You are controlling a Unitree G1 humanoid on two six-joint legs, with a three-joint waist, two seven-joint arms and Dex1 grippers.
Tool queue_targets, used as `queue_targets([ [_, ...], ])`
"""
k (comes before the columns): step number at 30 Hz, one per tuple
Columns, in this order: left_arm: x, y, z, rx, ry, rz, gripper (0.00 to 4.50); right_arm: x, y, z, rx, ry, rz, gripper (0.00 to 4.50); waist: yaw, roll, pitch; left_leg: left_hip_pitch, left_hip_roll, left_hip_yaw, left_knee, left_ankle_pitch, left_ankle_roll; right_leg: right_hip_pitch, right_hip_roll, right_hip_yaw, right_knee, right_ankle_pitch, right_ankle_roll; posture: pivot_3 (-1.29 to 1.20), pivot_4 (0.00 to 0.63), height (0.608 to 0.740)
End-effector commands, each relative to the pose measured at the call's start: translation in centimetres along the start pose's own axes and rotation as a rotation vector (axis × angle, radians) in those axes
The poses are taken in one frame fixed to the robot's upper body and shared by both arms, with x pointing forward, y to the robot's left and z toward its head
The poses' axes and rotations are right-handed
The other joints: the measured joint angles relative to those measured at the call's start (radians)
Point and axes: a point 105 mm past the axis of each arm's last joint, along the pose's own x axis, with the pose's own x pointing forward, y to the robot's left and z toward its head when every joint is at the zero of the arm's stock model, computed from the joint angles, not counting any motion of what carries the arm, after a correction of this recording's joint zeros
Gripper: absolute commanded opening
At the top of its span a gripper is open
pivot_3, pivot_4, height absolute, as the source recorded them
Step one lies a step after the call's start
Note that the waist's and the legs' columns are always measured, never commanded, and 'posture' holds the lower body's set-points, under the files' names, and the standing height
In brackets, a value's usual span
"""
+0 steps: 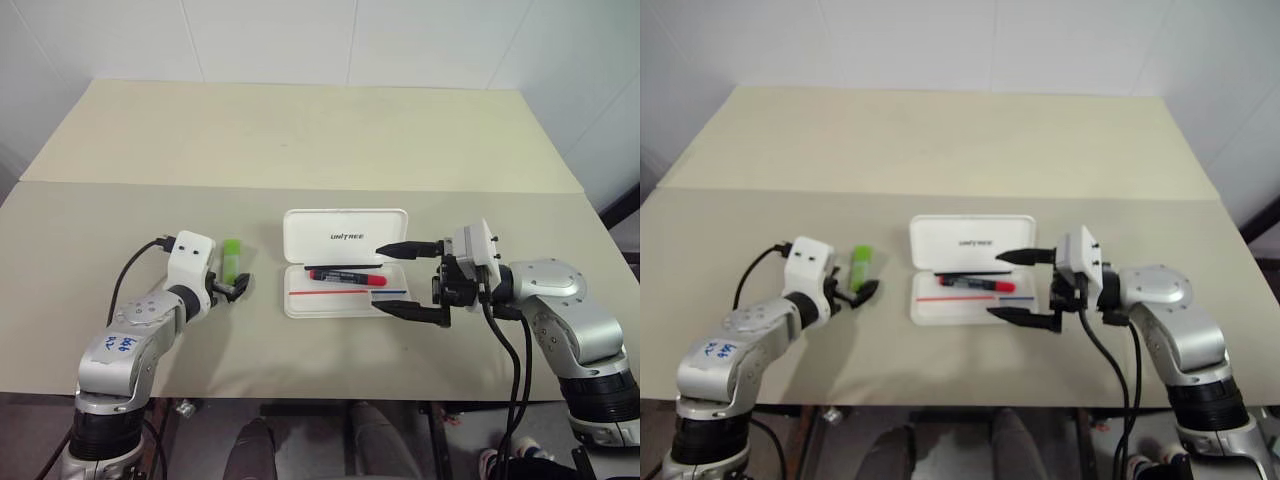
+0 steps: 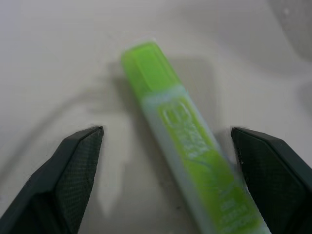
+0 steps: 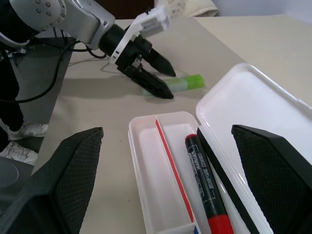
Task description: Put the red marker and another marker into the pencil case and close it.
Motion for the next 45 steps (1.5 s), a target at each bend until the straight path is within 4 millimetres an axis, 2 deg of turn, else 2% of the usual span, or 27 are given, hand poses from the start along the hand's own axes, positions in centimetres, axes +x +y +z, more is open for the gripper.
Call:
queue_targets([
  [1,0.5,0.1,-1.5,0.000,0.082,0.011,4.11,0.3,0.2,0.7,-0.038,-0.019,-0.002,4.50,0.000,0.000,0.000,0.000,0.000,0.000,0.000,0.000,0.000,0.000,0.000,0.000,0.000,0.000,0.000,0.00,0.150,0.740],
  [7,0.7,0.2,-1.6,-0.004,0.084,0.018,2.26,-0.1,0.1,0.8,-0.041,-0.019,-0.018,4.50,-0.003,0.000,0.000,0.001,0.000,0.000,0.002,0.000,0.000,0.001,0.000,0.000,0.000,0.001,0.000,0.00,0.150,0.740],
  [11,0.9,0.5,-0.5,0.009,0.032,0.024,1.10,-0.6,-0.1,0.8,-0.043,-0.011,-0.030,4.50,-0.005,0.000,0.000,0.002,0.000,0.000,0.003,0.000,0.000,0.002,0.000,0.000,-0.001,0.003,-0.001,0.00,0.150,0.740],
  [14,1.0,0.7,1.3,0.029,-0.045,0.009,1.11,-0.9,-0.4,0.8,-0.048,-0.001,-0.043,4.50,-0.005,0.000,0.000,0.002,0.000,0.000,0.003,0.000,0.000,0.002,0.000,0.000,-0.002,0.004,-0.002,0.00,0.150,0.740],
  [20,-0.6,-0.4,7.1,0.156,-0.311,-0.188,1.11,-1.7,-0.9,0.6,-0.050,0.014,-0.057,4.50,-0.001,-0.001,0.000,-0.003,0.000,0.000,0.001,0.000,-0.001,-0.002,0.000,0.000,-0.005,0.003,-0.001,0.00,0.150,0.740],
  [23,-1.6,-1.0,8.7,0.267,-0.336,-0.308,1.11,-2.3,-0.7,0.3,-0.040,0.022,-0.043,4.50,0.004,-0.001,0.000,-0.003,0.000,0.000,-0.003,-0.001,-0.002,-0.003,0.000,0.000,-0.005,0.003,0.000,0.00,0.150,0.740],
  [26,-2.5,-1.7,9.8,0.344,-0.351,-0.406,1.11,-2.9,-0.5,0.3,-0.030,0.009,-0.035,4.50,0.007,0.000,0.000,-0.002,0.000,0.000,-0.006,-0.002,-0.002,-0.004,0.000,0.000,-0.002,0.004,0.011,0.00,0.150,0.740],
  [28,-3.4,-2.6,10.9,0.356,-0.391,-0.485,1.11,-3.3,-0.2,0.5,-0.019,-0.028,-0.020,4.50,0.008,0.000,0.000,-0.002,0.000,0.000,-0.008,-0.003,-0.002,-0.004,0.000,0.000,-0.002,0.005,0.015,0.00,0.150,0.740],
  [31,-5.3,-5.9,12.1,0.421,-0.432,-0.702,1.11,-4.4,0.1,-0.2,-0.005,-0.006,-0.031,4.50,0.018,0.000,0.000,-0.002,0.000,-0.001,-0.010,-0.003,-0.001,-0.004,0.000,0.000,-0.002,0.003,0.015,0.00,0.150,0.740],
  [34,-6.6,-8.4,11.5,0.455,-0.404,-0.881,1.11,-4.8,0.1,-0.5,-0.005,0.009,-0.063,4.50,0.024,0.000,0.000,-0.002,0.000,-0.001,-0.010,-0.004,-0.001,-0.004,0.000,0.000,-0.002,0.003,0.016,0.00,0.150,0.740],
  [36,-6.9,-9.2,10.6,0.481,-0.344,-0.954,1.11,-4.9,0.1,-0.5,-0.005,0.009,-0.080,4.50,0.024,0.000,0.001,-0.002,0.000,0.000,-0.010,-0.004,-0.001,-0.004,0.000,0.000,-0.002,0.003,0.016,0.00,0.150,0.740],
  [41,-6.9,-10.1,7.9,0.581,-0.173,-1.071,1.11,-5.2,0.3,-0.9,0.000,0.021,-0.114,4.50,0.021,0.000,0.001,0.000,0.000,0.000,-0.010,-0.004,-0.001,-0.004,0.000,0.000,0.000,0.000,0.010,0.00,0.150,0.740],
  [42,-6.8,-10.1,7.6,0.592,-0.147,-1.078,1.11,-5.2,0.4,-1.0,0.000,0.021,-0.119,4.50,0.021,0.000,0.001,0.000,0.000,0.000,-0.009,-0.004,-0.001,-0.004,0.000,0.000,0.000,-0.004,0.004,0.00,0.150,0.740],
  [45,-5.9,-9.9,6.5,0.643,-0.066,-1.072,1.11,-5.1,0.6,-1.0,0.001,0.019,-0.133,4.50,0.022,0.000,0.001,-0.001,0.000,0.000,-0.005,-0.004,-0.001,-0.004,0.000,0.000,0.000,-0.005,0.002,0.00,0.150,0.740],
])
